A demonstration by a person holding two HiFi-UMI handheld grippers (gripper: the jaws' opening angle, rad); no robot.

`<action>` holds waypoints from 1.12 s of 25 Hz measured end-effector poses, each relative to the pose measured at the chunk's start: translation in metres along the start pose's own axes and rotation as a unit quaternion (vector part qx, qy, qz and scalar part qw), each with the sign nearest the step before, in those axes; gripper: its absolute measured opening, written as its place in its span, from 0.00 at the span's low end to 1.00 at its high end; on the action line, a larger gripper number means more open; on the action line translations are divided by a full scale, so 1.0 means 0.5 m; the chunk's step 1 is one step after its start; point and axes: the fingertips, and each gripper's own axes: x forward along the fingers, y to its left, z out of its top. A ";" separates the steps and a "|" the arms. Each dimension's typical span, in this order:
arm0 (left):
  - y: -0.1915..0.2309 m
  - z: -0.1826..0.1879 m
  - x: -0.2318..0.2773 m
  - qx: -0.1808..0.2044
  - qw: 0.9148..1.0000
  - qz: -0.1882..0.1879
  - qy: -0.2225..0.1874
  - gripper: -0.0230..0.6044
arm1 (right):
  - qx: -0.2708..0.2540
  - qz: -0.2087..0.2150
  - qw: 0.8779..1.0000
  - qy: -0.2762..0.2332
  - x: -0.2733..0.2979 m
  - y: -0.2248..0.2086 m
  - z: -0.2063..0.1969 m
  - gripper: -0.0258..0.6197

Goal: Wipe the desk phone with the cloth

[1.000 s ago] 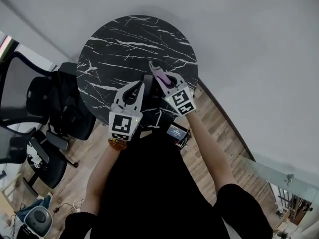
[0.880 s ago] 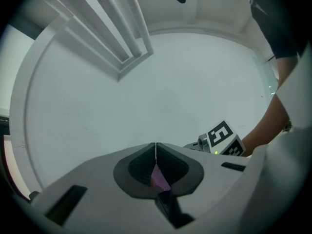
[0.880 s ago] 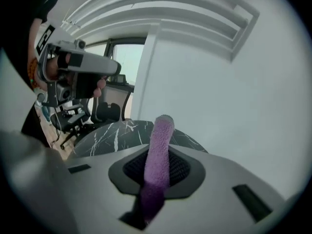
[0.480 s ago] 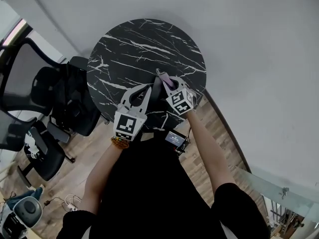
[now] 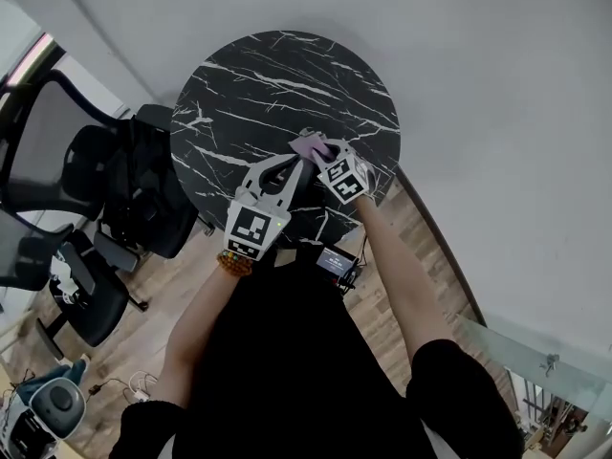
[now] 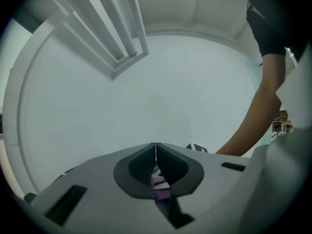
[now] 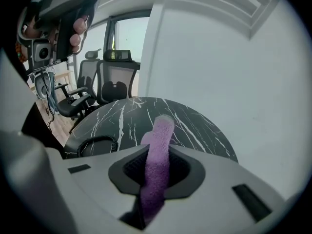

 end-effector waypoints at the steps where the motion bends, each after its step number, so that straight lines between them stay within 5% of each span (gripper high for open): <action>1: 0.004 0.001 -0.001 -0.001 1.000 0.003 0.000 0.06 | -0.001 0.002 1.000 0.004 0.002 0.000 -0.002 0.14; 14: 0.015 -0.026 -0.021 -0.008 1.000 0.022 0.017 0.06 | -0.013 0.026 0.999 0.038 0.050 0.025 -0.041 0.13; 23: 0.016 -0.031 -0.018 -0.008 1.000 0.019 0.020 0.06 | 0.034 0.044 0.997 0.045 0.071 0.045 -0.053 0.13; 28: 0.010 -0.030 -0.009 0.000 1.000 0.008 0.022 0.06 | 0.006 0.047 0.998 0.048 0.075 0.055 -0.058 0.13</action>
